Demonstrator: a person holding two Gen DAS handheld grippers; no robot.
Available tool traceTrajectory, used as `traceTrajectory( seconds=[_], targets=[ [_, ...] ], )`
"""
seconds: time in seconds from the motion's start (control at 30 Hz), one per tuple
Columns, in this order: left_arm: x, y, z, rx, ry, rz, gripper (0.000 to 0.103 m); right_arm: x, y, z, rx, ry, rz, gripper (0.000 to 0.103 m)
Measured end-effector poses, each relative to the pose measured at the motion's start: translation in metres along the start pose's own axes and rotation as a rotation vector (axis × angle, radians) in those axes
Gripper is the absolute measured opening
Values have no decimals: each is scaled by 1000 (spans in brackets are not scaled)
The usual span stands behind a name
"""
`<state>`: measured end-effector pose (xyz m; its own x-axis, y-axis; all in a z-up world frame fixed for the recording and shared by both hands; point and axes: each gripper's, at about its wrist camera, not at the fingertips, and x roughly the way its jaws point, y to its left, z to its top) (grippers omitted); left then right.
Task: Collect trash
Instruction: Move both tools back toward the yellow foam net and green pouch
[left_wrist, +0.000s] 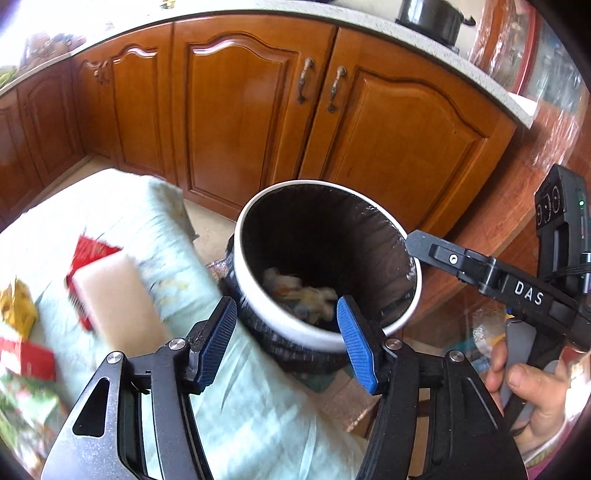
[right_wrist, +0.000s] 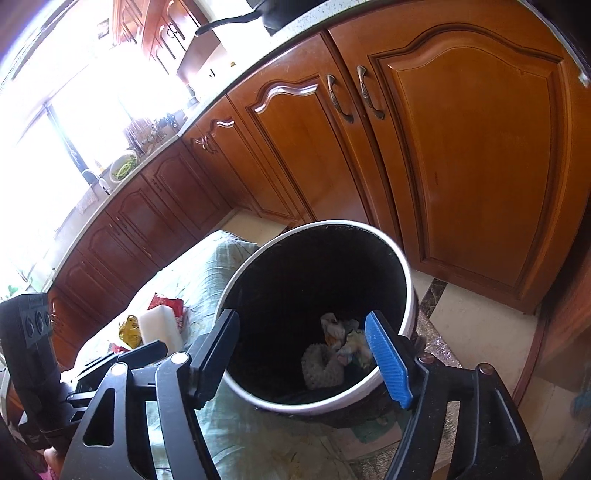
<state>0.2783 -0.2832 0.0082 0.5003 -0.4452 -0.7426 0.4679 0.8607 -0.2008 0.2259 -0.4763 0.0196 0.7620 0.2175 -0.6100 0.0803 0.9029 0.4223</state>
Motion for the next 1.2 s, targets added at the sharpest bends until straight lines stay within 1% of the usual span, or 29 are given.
traceTrajectory(
  seconds=[0.2,0.33,0.5,0.67,1.03,1.2],
  targets=[
    [-39,22,-37,-57,-49,25,58,-9,27,-29,-18,-28,44,75],
    [-65,45,-60,-112,-71,44,58,-9,47,-47,-42,-18,77,75],
    [-93,73,-80,-183,-96,78,58,-3,76,-67,-73,21,128,75],
    [-119,98,-97,-232,-123,124,58,6,103,-78,-118,60,168,75],
    [-156,157,-140,-360,-134,220,58,32,165,-107,-240,167,268,75],
    [-178,183,-158,-415,-166,273,58,42,200,-120,-306,209,320,75]
  ],
)
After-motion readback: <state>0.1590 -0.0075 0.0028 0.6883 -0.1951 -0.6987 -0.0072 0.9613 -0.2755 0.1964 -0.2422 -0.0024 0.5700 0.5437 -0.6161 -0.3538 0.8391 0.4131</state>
